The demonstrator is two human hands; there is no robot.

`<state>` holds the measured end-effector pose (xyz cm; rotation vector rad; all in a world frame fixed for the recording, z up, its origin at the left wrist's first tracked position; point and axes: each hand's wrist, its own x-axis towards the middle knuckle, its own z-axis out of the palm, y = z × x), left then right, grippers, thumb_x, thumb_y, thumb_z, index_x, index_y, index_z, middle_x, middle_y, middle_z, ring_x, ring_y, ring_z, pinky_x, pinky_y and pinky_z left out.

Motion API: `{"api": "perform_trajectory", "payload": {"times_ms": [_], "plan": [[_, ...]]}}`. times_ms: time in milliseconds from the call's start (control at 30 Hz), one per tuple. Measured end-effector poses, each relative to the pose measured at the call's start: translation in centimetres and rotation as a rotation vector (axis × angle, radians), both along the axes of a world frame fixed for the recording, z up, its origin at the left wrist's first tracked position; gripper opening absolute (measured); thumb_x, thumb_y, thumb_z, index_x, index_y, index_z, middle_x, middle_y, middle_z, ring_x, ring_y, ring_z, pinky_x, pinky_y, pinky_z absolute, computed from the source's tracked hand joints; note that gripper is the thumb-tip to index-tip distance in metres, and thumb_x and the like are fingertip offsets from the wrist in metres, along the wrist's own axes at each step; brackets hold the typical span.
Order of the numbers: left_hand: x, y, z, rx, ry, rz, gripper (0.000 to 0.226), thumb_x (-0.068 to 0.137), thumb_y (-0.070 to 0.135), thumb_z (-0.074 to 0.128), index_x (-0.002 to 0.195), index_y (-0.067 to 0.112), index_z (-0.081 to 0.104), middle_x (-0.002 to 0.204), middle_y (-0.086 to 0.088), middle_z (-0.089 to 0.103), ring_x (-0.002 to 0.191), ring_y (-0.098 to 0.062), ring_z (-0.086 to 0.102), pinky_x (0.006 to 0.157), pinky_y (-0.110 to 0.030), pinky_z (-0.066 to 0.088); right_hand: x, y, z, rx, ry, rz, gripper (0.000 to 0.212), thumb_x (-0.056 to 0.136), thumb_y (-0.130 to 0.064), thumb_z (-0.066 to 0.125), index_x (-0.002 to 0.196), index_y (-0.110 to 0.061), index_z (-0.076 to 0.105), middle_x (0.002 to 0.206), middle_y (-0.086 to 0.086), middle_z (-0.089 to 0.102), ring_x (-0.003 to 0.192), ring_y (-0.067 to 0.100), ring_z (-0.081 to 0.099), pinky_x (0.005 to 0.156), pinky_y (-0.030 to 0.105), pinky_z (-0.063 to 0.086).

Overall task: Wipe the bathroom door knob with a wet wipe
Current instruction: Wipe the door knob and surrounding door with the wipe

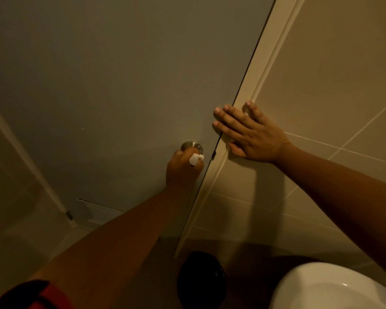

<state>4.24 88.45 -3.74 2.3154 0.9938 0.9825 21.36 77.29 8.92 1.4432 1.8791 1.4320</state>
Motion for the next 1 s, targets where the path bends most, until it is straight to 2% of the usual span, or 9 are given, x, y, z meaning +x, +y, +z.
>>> {"api": "perform_trajectory", "payload": {"times_ms": [67, 167, 267, 333, 433, 600, 700, 900, 1000], "plan": [[0.0, 0.0, 0.1, -0.172, -0.121, -0.083, 0.02, 0.093, 0.027, 0.056, 0.086, 0.009, 0.063, 0.083, -0.011, 0.065, 0.077, -0.026, 0.062, 0.068, -0.035, 0.052, -0.1, 0.1, -0.2, 0.014, 0.006, -0.002, 0.066, 0.099, -0.044, 0.034, 0.156, -0.014, 0.024, 0.162, 0.013, 0.023, 0.149, 0.032, 0.021, 0.12, 0.053, 0.004], [-0.1, -0.4, 0.8, -0.731, -0.475, -0.164, 0.004, 0.086, 0.02, 0.064, 0.088, 0.02, 0.06, 0.078, -0.002, 0.065, 0.061, -0.015, 0.062, 0.046, -0.024, 0.051, 0.0, 0.1, -0.3, 0.017, -0.001, -0.008, 0.066, 0.098, -0.045, 0.033, 0.156, -0.015, 0.023, 0.162, 0.013, 0.022, 0.149, 0.032, 0.02, 0.12, 0.054, 0.005], [-0.1, -0.5, 0.6, -0.904, -0.589, -0.201, 0.014, 0.084, 0.014, 0.065, 0.097, 0.015, 0.059, 0.082, -0.011, 0.065, 0.053, -0.013, 0.06, 0.042, -0.024, 0.05, 0.0, 0.1, -0.4, 0.01, -0.004, -0.016, 0.067, 0.098, -0.046, 0.033, 0.157, -0.015, 0.022, 0.162, 0.013, 0.022, 0.149, 0.032, 0.02, 0.119, 0.054, 0.005], [-0.1, -0.5, 0.4, -0.847, -0.562, -0.214, 0.015, 0.084, 0.018, 0.067, 0.097, 0.015, 0.06, 0.082, -0.01, 0.065, 0.057, -0.013, 0.06, 0.044, -0.021, 0.05, 0.0, 0.1, -0.4, 0.006, -0.006, -0.018, 0.068, 0.097, -0.046, 0.034, 0.157, -0.016, 0.022, 0.162, 0.013, 0.021, 0.149, 0.032, 0.021, 0.119, 0.054, 0.006], [-0.3, -0.2, -0.1, -0.532, -0.359, -0.173, 0.019, 0.086, 0.032, 0.067, 0.094, 0.016, 0.062, 0.086, -0.001, 0.065, 0.075, -0.015, 0.063, 0.062, -0.024, 0.053, -0.1, 0.1, -0.3, 0.015, -0.014, 0.002, 0.068, 0.097, -0.046, 0.036, 0.156, -0.015, 0.025, 0.162, 0.013, 0.024, 0.148, 0.032, 0.023, 0.118, 0.055, 0.01], [-0.9, 0.3, -1.1, 0.042, 0.06, -0.08, 0.037, 0.092, 0.045, 0.045, 0.118, 0.025, 0.06, 0.122, -0.009, 0.056, 0.107, -0.028, 0.053, 0.082, -0.035, 0.048, 0.0, 0.2, -0.5, 0.027, -0.003, 0.039, 0.065, 0.098, -0.044, 0.035, 0.155, -0.013, 0.028, 0.16, 0.014, 0.027, 0.148, 0.032, 0.024, 0.119, 0.055, 0.008], [-0.9, 0.7, -0.5, 0.238, -0.068, 0.076, 0.024, 0.086, 0.039, 0.059, 0.101, 0.023, 0.069, 0.115, -0.015, 0.058, 0.102, -0.032, 0.056, 0.078, -0.042, 0.047, 0.3, 0.2, -0.6, 0.032, -0.002, 0.025, 0.064, 0.1, -0.045, 0.034, 0.156, -0.014, 0.026, 0.161, 0.013, 0.025, 0.149, 0.032, 0.022, 0.12, 0.054, 0.007], [-0.7, 1.5, -0.5, 0.177, -0.134, 0.154, 0.046, 0.074, 0.054, 0.062, 0.11, 0.026, 0.065, 0.126, -0.009, 0.055, 0.119, -0.027, 0.051, 0.101, -0.047, 0.037, -1.4, 1.0, -4.6, 0.202, 0.146, -0.111, 0.064, 0.104, -0.046, 0.034, 0.157, -0.013, 0.02, 0.163, 0.013, 0.019, 0.151, 0.029, 0.013, 0.12, 0.051, -0.001], [-1.1, 0.9, -1.2, 0.091, -0.205, 0.05, 0.047, 0.075, 0.049, 0.066, 0.108, 0.017, 0.066, 0.117, -0.009, 0.058, 0.106, -0.026, 0.054, 0.09, -0.046, 0.048, -1.5, 1.5, -5.4, 0.266, 0.164, -0.111, 0.062, 0.105, -0.041, 0.036, 0.156, -0.011, 0.021, 0.162, 0.014, 0.021, 0.151, 0.028, 0.011, 0.12, 0.051, -0.002]]}}
